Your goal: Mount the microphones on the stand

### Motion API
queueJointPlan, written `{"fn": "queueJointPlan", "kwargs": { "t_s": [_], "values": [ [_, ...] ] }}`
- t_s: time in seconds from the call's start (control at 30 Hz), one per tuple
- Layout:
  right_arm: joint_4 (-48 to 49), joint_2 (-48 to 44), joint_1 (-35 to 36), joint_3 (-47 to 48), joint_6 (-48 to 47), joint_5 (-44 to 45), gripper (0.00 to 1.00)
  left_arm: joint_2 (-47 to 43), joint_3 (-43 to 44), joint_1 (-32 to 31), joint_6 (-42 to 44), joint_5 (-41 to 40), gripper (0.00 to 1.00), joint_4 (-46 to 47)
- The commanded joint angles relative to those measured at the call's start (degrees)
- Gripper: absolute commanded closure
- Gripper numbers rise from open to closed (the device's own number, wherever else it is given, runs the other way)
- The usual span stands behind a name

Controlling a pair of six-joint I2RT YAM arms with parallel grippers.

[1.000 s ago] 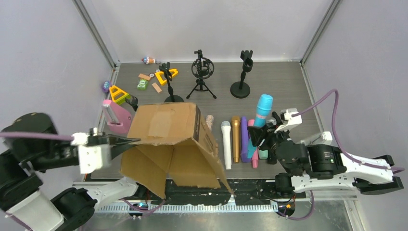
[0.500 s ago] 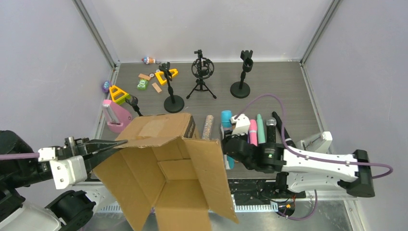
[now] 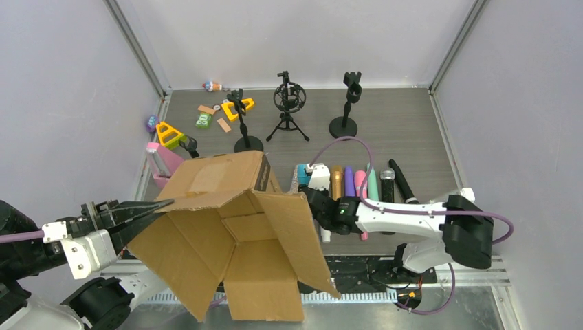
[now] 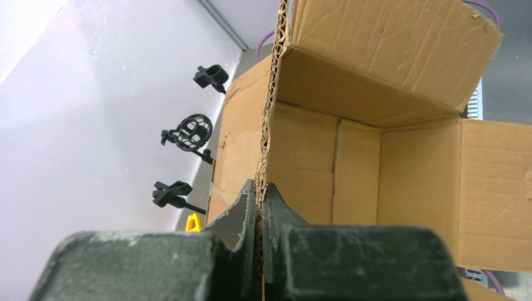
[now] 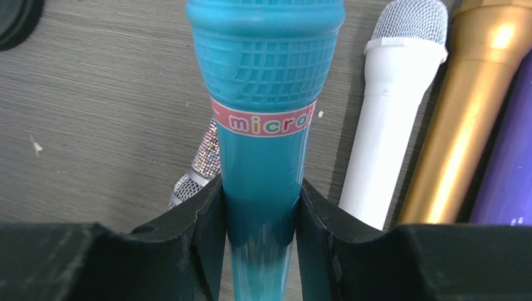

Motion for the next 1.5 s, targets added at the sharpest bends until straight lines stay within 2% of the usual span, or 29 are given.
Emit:
{"fn": "queueJointPlan", "kwargs": {
  "t_s": [0.0, 0.2, 0.27, 0.47, 0.67, 0.8, 0.93, 1.03, 1.2, 1.23, 1.33, 1.37, 1.47],
  "values": [
    [6.1, 2.7, -1.2, -0.7, 3.9, -2.1, 0.94, 0.1, 0.2, -0.1, 0.2, -1.2, 1.00, 6.8],
    [6.6, 5.4, -1.3, -1.8, 5.2, -2.0, 0.90, 0.4, 0.1, -0.1, 0.2, -1.8, 1.00, 7.4],
    [6.6, 5.7, -1.4, -2.6, 5.9, -2.0, 0.84, 0.4, 0.1, -0.1, 0.2, -1.9, 1.00, 7.4],
    [6.6, 5.1, -1.5, -4.6, 6.8, -2.8, 0.49, 0.5, -0.6, -0.2, -0.1, -1.3, 1.00, 7.6],
    [5.7, 3.3, -1.5, -2.9, 3.9, -3.9, 0.31, 0.5, -1.0, -0.2, -0.9, -1.2, 1.00, 7.8],
    [2.3, -1.9, -1.5, -0.1, 1.2, -3.8, 0.27, -0.1, -2.5, -0.1, -0.9, -1.3, 1.00, 8.1],
    [-2.5, -13.1, -1.5, 3.7, -2.7, -3.0, 0.24, -0.7, -5.0, -0.1, -0.8, -2.2, 1.00, 8.8],
    [-6.8, -23.6, -1.5, 10.0, -7.3, -1.6, 0.19, -1.4, -8.2, -0.1, -0.3, -2.5, 1.00, 10.1],
    [-11.9, -33.8, -1.5, 20.0, -17.4, -0.2, 0.10, -0.9, -11.5, -0.1, -0.1, -3.1, 1.00, 12.4],
    [-11.9, -34.5, -1.5, 21.9, -18.8, -1.3, 0.07, -0.6, -11.8, -0.1, 0.0, -3.1, 1.00, 12.8],
    [-10.3, -37.1, -1.5, 23.7, -23.6, -12.2, 0.01, 0.0, -12.3, -0.2, 0.1, -3.1, 1.00, 13.7],
    [-8.7, -37.4, -1.5, 23.3, -23.9, -17.0, 0.03, 0.2, -12.2, -0.1, 0.0, -3.1, 1.00, 14.0],
    [-5.1, -38.5, -1.5, 21.4, -24.5, -23.6, 0.04, 0.7, -12.1, -0.2, 0.1, -3.0, 1.00, 14.8]
  ]
}}
